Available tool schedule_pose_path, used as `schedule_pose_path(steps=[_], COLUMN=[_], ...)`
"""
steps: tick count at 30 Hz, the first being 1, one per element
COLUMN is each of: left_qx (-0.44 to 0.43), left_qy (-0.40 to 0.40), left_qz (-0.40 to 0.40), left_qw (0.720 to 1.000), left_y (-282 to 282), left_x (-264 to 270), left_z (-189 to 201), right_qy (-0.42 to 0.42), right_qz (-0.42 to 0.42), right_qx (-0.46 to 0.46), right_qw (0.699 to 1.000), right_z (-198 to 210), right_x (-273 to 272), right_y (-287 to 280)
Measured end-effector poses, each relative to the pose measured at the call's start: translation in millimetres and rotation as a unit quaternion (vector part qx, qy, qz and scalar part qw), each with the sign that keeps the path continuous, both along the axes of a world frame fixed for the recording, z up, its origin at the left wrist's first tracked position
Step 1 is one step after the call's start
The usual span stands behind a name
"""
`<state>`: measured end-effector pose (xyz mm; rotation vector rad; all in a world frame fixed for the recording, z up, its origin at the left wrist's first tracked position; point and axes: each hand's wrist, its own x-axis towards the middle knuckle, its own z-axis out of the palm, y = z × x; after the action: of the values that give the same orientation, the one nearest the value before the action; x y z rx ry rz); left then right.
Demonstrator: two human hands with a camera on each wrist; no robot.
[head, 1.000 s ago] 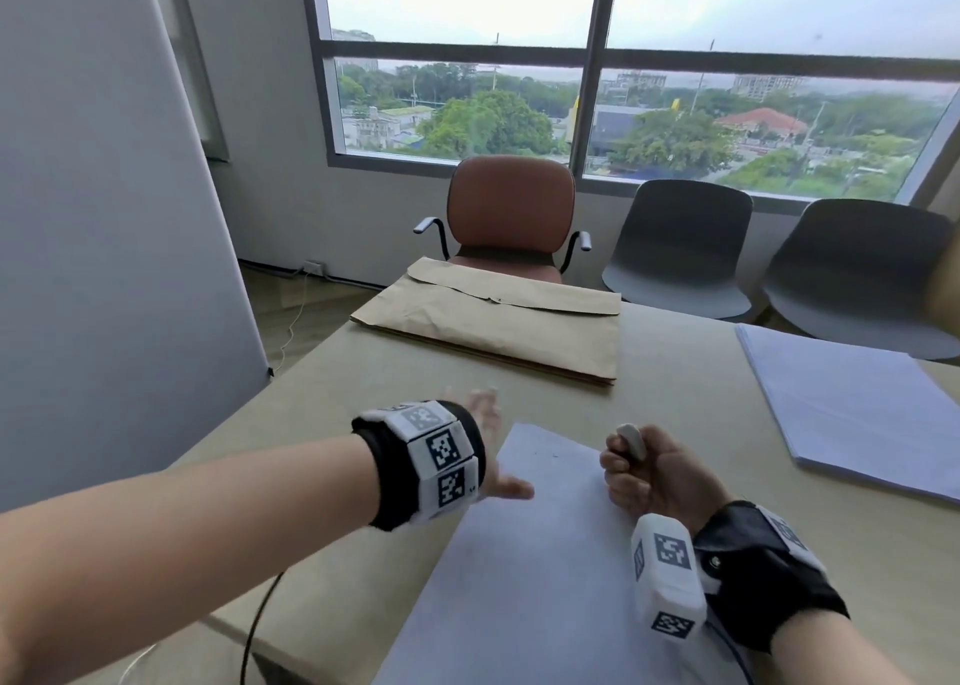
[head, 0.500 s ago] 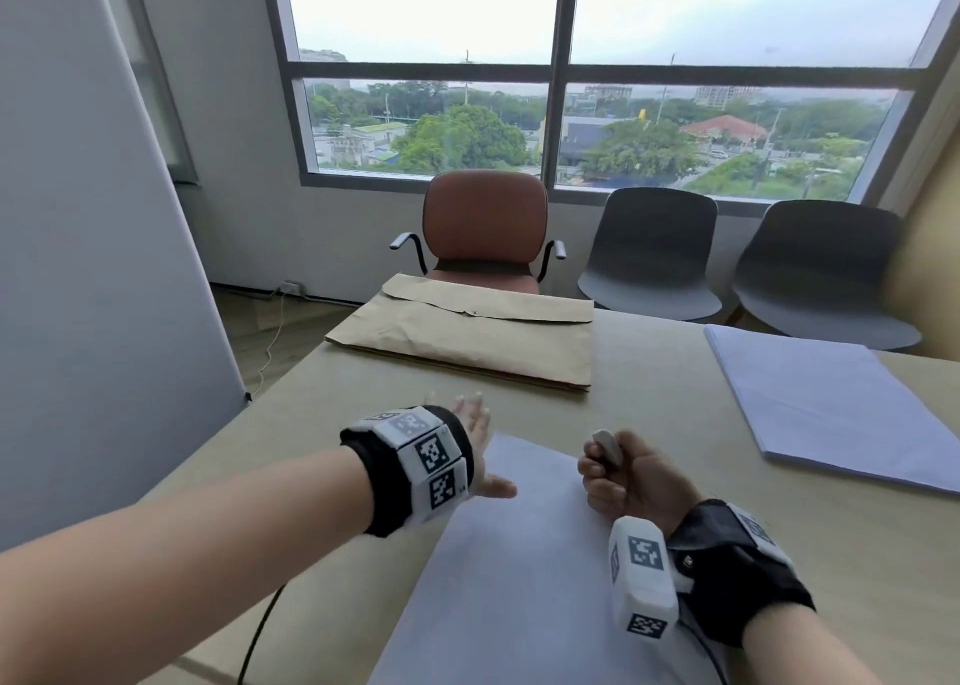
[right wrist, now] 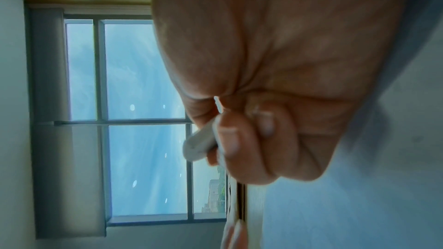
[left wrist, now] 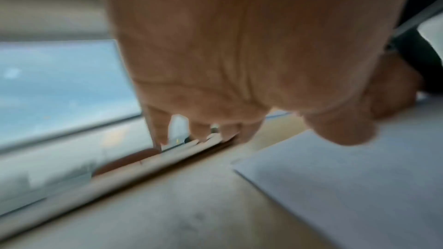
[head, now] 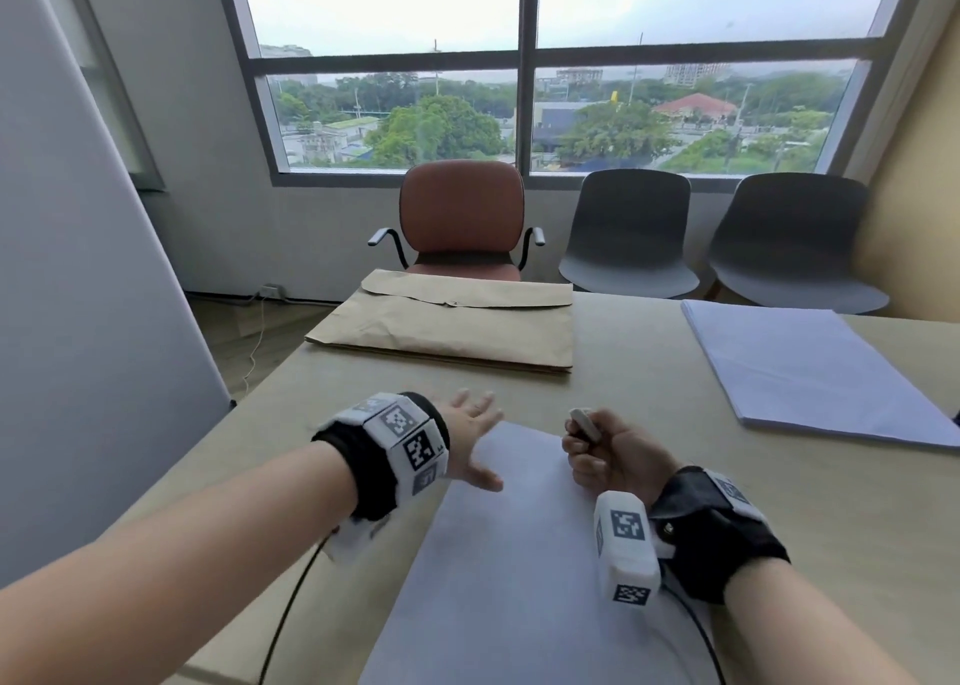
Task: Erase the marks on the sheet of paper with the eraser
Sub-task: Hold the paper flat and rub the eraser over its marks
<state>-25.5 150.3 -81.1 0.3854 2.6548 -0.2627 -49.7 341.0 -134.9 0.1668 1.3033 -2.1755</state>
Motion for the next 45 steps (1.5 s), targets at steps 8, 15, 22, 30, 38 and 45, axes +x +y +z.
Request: schedule_pose_path(steps=[8, 15, 22, 30, 38, 45], left_qx=[0.082, 0.097, 0.094, 0.091, 0.095, 0.079], left_qy=[-0.059, -0.065, -0.066, -0.065, -0.073, -0.08], left_qz=[-0.037, -0.025, -0.031, -0.029, -0.029, -0.039], left_qw=[0.994, 0.993, 0.993, 0.993, 0.992, 0.993], left_y=[11, 7, 8, 9, 8, 8], left_x=[-1, -2, -5, -5, -2, -3], left_z=[-14, -20, -22, -24, -21, -21], right_qy=[0.156, 0.238, 0.34, 0.399, 0.425, 0.412], right_qz=[0.056, 0.15, 0.218, 0.214, 0.226, 0.272], right_qx=[0.342, 0.548, 0.598, 0.631, 0.655, 0.627], right_qw=[0.925, 0.788, 0.692, 0.63, 0.583, 0.603], right_z=[16, 39, 33, 34, 38, 45], right_x=[7, -9, 4, 1, -4, -5], right_y=[-22, -20, -35, -37, -31, -29])
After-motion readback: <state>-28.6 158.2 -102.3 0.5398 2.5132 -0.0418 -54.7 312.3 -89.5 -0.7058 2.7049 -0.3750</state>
